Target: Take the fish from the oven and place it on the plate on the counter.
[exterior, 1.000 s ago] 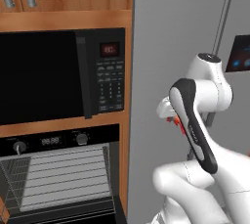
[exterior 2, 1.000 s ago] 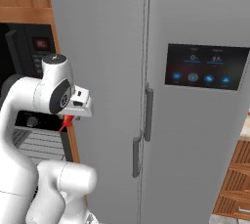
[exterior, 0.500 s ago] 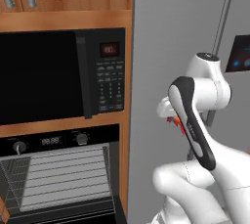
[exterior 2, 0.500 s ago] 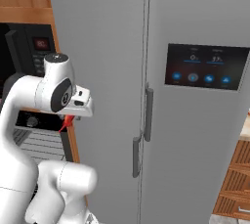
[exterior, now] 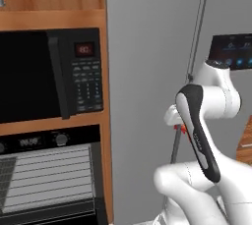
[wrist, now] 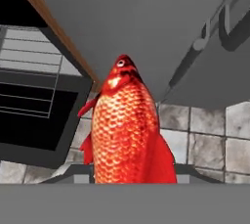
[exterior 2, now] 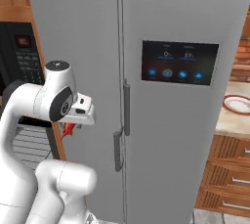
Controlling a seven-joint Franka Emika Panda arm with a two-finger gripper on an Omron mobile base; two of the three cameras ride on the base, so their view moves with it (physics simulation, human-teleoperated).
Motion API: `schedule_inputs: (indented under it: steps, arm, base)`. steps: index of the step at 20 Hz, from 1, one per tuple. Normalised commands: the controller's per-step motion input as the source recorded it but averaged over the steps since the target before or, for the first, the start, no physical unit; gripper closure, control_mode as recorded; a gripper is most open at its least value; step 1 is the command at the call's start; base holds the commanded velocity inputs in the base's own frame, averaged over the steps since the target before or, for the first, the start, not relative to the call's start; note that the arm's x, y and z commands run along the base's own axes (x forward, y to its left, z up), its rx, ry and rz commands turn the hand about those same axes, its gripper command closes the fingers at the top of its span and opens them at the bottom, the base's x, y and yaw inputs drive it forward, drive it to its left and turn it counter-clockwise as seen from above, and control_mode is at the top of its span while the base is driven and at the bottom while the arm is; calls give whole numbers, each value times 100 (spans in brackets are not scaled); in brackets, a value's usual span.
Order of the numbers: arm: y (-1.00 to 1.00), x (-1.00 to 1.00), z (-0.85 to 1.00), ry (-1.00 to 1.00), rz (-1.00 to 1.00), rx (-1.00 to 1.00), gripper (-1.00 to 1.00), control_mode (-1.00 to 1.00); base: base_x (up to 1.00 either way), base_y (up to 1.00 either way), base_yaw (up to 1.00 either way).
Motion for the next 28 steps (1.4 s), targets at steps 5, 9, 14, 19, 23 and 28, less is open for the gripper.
schedule_inputs:
  steps: [5,9,14,19,23,28]
  arm:
    - [0,0,0,0,0,0,100,100]
    - [0,0,0,0,0,0,100,100]
    - [0,0,0,0,0,0,100,100]
    - [0,0,0,0,0,0,100,100]
    - [0,0,0,0,0,0,100,100]
    - [0,0,0,0,0,0,100,100]
  base:
    - [-4,-100,-4]
    - [-20,-100,-5]
    - [-6,-100,0]
    - [0,-100,0]
    - [10,-58,0]
    - [34,-3,0]
